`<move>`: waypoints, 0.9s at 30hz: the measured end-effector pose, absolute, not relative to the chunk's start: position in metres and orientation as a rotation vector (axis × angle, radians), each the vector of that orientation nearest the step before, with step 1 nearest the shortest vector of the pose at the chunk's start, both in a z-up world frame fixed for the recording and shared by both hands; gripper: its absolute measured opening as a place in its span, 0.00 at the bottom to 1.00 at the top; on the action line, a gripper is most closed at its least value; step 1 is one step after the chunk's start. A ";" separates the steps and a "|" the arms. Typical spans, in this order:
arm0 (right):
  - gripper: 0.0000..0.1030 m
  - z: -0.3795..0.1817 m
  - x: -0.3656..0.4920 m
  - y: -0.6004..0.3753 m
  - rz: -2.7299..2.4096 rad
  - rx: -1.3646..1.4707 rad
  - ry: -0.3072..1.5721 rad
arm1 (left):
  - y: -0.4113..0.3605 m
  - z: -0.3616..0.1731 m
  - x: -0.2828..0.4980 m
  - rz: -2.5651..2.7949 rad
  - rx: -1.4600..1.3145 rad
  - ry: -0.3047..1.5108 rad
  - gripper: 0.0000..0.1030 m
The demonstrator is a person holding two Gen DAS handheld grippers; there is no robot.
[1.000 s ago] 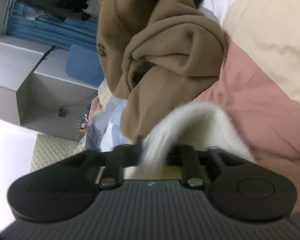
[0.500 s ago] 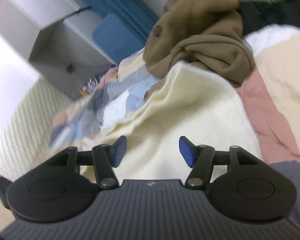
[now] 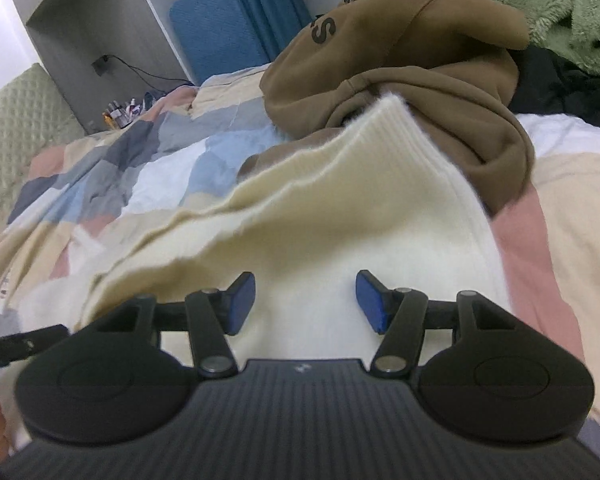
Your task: Fold large clothes
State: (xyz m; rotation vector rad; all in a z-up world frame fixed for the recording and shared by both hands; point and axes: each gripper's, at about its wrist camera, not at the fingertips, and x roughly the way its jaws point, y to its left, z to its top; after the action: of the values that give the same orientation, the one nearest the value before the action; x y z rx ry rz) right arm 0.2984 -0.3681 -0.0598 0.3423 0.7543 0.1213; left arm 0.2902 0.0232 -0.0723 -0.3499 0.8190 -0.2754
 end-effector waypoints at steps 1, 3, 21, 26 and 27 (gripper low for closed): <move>0.57 -0.062 0.301 -0.369 0.122 0.350 0.753 | 0.025 -0.074 0.297 -0.274 -0.378 0.820 0.67; 0.55 -0.067 0.303 -0.373 0.124 0.368 0.749 | 0.032 -0.079 0.310 -0.277 -0.443 0.824 0.67; 0.55 -0.062 0.292 -0.371 0.129 0.388 0.721 | 0.087 -0.009 0.277 -0.416 -0.633 0.462 0.70; 0.55 -0.053 0.278 -0.369 0.113 0.357 0.713 | 0.053 -0.022 0.274 -0.279 -0.338 0.658 0.70; 0.55 -0.052 0.276 -0.369 0.105 0.345 0.714 | 0.048 -0.029 0.277 -0.249 -0.313 0.699 0.70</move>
State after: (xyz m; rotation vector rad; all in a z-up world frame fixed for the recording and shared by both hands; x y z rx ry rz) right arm 0.2759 -0.3687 -0.0516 0.3451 0.7140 0.1054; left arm 0.2775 0.0480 -0.0288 -0.3134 0.6987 -0.2491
